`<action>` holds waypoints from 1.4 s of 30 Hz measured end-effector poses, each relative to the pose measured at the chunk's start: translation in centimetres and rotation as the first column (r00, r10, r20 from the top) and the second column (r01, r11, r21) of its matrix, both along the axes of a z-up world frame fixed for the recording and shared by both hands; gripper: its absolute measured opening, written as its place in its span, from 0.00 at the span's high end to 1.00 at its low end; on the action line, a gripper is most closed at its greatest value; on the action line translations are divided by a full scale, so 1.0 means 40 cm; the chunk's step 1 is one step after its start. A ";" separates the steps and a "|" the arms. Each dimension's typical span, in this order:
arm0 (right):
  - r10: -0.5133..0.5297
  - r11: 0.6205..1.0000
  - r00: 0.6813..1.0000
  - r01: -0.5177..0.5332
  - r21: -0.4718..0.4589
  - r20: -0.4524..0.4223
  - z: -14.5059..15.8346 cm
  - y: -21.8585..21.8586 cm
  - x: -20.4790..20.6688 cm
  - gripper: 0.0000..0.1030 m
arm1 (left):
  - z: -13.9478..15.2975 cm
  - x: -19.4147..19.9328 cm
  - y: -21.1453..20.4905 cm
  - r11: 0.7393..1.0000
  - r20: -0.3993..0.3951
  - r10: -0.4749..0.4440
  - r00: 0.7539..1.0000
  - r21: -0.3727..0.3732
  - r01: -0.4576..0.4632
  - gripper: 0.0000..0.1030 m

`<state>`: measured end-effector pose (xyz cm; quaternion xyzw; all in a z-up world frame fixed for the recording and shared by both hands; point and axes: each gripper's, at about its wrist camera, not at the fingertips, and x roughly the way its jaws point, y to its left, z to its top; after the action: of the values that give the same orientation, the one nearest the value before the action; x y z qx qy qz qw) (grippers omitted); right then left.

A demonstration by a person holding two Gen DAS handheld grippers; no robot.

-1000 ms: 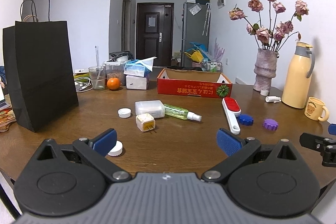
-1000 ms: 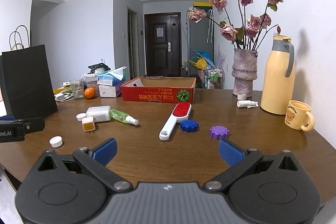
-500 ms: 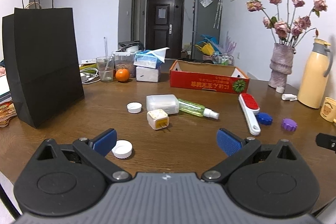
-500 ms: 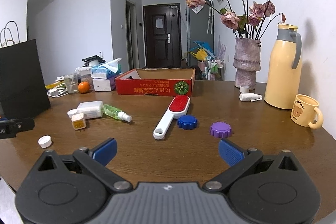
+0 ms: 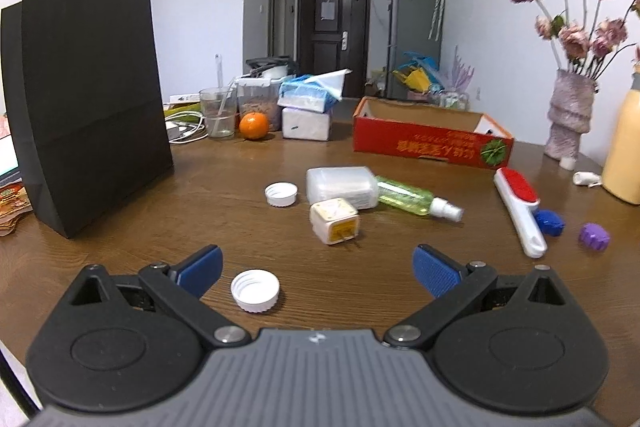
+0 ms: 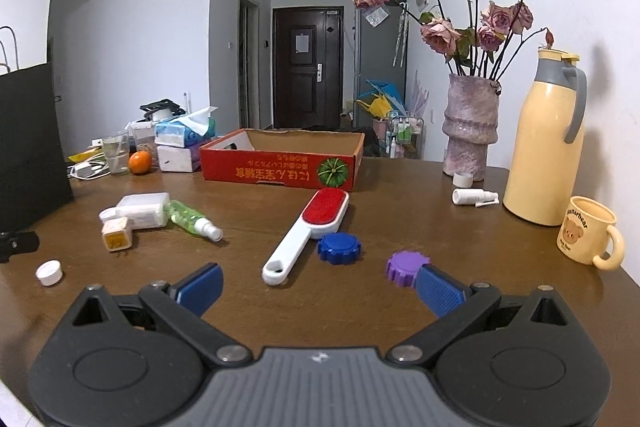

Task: Organize rigid objects
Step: 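Close the left tool on the white bottle cap while the right tool nears the purple cap, then close the right tool on the purple gear cap while the left tool holds the white cap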

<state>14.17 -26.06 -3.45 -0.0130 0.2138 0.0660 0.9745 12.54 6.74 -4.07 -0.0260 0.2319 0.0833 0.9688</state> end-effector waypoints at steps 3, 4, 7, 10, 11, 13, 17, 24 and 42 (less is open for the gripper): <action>-0.014 1.000 1.000 0.014 -0.003 -0.010 -0.015 -0.007 0.030 0.00 | -0.022 0.032 0.020 1.000 -0.031 0.019 0.999 -0.013 -0.020 0.00; -0.021 1.000 1.000 0.021 -0.006 -0.013 -0.020 -0.009 0.039 0.00 | -0.030 0.042 0.025 1.000 -0.040 0.026 0.999 -0.015 -0.026 0.00; -0.037 0.999 0.999 0.036 -0.014 -0.022 -0.039 -0.014 0.061 0.00 | -0.054 0.061 0.040 0.999 -0.058 0.030 0.998 -0.025 -0.031 0.00; -0.042 0.999 0.998 0.042 0.000 -0.039 -0.054 -0.022 0.084 0.00 | -0.076 0.077 0.048 0.999 -0.080 0.026 0.996 -0.027 -0.029 0.00; -0.044 0.999 0.998 0.044 0.006 -0.047 -0.058 -0.025 0.091 0.00 | -0.084 0.082 0.052 0.999 -0.087 0.025 0.996 -0.030 -0.028 0.00; -0.052 0.999 0.997 0.053 0.007 -0.064 -0.067 -0.025 0.103 0.00 | -0.099 0.095 0.057 0.999 -0.105 0.029 0.994 -0.036 -0.033 0.00; -0.065 0.998 0.995 0.064 -0.019 -0.074 -0.085 -0.018 0.120 0.00 | -0.121 0.118 0.068 0.998 -0.124 0.036 0.992 -0.047 -0.042 0.00; -0.073 0.997 0.993 0.071 -0.016 -0.089 -0.103 -0.025 0.144 0.00 | -0.150 0.158 0.101 0.994 -0.160 0.066 0.985 -0.070 -0.078 0.21; -0.048 0.998 0.995 0.045 -0.034 -0.089 -0.119 -0.014 0.175 0.00 | -0.128 0.171 0.068 0.998 -0.149 0.006 0.989 -0.056 -0.015 0.60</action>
<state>21.17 -26.60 -8.19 -0.0208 0.2588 0.0405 0.9649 19.38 9.48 -9.20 -0.0484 0.3058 0.0834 0.9472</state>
